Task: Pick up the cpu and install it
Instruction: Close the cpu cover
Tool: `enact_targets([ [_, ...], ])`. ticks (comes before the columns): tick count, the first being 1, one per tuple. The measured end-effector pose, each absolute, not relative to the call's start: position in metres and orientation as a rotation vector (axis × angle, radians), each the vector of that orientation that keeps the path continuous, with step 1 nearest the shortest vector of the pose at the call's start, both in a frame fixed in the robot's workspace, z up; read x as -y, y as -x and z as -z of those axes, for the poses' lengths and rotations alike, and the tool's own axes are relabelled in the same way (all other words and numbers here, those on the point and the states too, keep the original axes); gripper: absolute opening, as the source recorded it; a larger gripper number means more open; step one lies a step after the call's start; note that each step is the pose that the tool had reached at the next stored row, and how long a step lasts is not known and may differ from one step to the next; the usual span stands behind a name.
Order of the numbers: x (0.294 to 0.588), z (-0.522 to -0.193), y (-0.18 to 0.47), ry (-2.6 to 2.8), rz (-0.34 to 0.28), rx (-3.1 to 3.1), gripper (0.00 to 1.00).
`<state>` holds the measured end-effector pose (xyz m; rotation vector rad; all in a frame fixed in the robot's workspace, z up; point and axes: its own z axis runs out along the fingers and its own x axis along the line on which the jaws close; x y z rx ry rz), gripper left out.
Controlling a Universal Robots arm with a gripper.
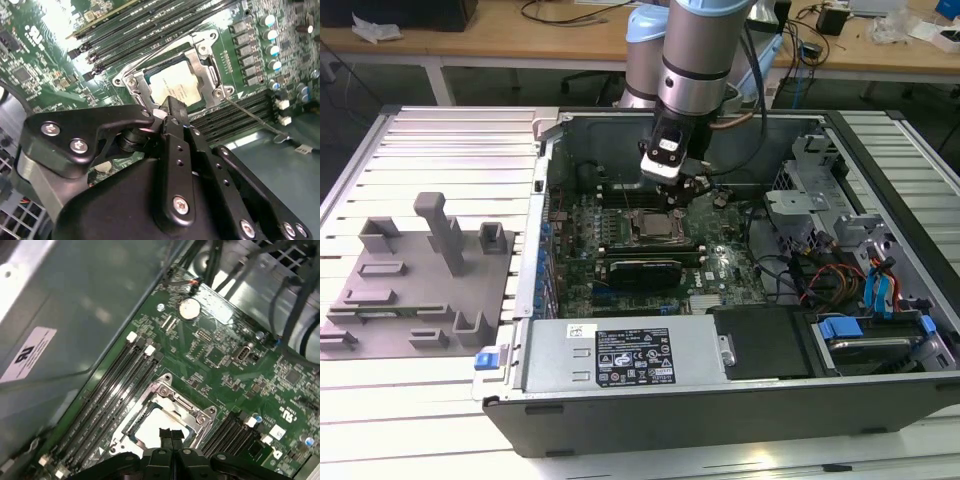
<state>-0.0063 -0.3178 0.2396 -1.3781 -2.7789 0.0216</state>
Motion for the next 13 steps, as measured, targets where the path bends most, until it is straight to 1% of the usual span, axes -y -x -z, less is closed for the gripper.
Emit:
enact_targets([
  [8,0.3178,-0.2396,0.0063,1.138,-0.027,2.887,0.11],
  [13,0.3178,-0.2396,0.0063,0.900,-0.032,2.971,0.11],
])
